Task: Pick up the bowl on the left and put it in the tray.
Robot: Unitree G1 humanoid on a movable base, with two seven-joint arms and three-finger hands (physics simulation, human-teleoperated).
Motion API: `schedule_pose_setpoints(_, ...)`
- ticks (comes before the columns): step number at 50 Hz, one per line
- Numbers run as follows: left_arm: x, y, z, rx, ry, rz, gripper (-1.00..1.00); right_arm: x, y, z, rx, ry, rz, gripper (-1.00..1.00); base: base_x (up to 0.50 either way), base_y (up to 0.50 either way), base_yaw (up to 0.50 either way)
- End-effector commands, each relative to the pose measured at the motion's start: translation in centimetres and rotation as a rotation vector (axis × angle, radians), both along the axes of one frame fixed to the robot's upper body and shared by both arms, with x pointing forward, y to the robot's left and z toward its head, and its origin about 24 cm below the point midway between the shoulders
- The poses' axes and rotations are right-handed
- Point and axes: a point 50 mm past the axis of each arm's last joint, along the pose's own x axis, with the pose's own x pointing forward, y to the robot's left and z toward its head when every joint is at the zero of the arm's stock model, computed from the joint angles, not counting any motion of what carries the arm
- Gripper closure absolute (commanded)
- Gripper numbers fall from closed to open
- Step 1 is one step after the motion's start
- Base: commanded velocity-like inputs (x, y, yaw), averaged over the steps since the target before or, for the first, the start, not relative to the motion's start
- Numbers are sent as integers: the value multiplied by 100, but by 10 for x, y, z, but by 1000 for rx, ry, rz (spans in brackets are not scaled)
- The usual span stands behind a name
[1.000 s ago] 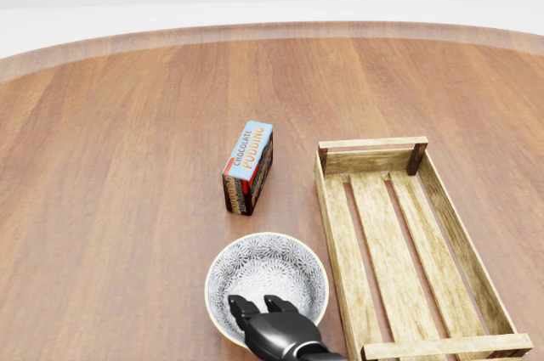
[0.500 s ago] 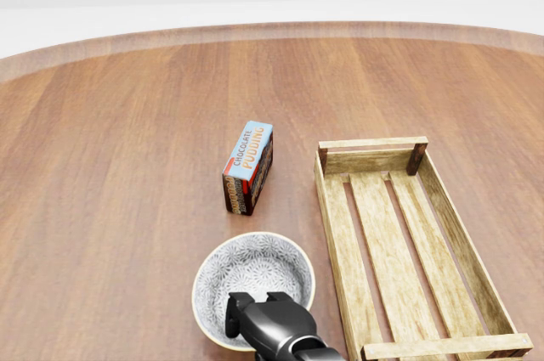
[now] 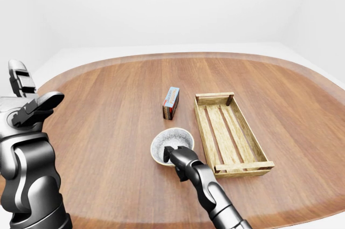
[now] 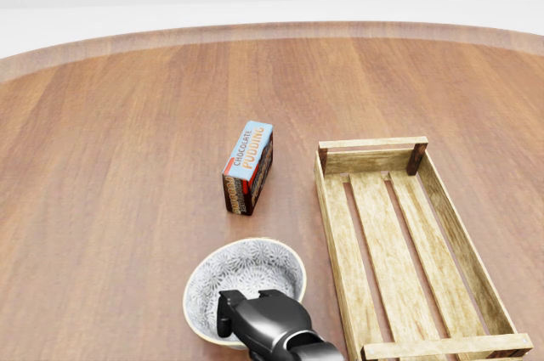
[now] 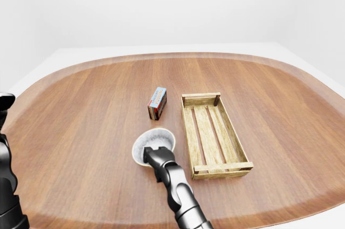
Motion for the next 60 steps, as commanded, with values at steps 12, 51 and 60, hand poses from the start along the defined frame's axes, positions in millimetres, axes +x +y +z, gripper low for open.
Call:
schedule_pose_setpoints(12,9,-2,-12,18,49,-14,-100,14,7,83,-47,-155,80,100,0,0,0)
schedule_pose_setpoints(51,7,-3,-11,20,46,-12,-100,44,-63,242,36,-787,-151,100,0,0,0)
schedule_pose_setpoints(60,6,-4,-12,23,46,-12,-100,57,-94,251,67,-777,-172,100,0,0,0)
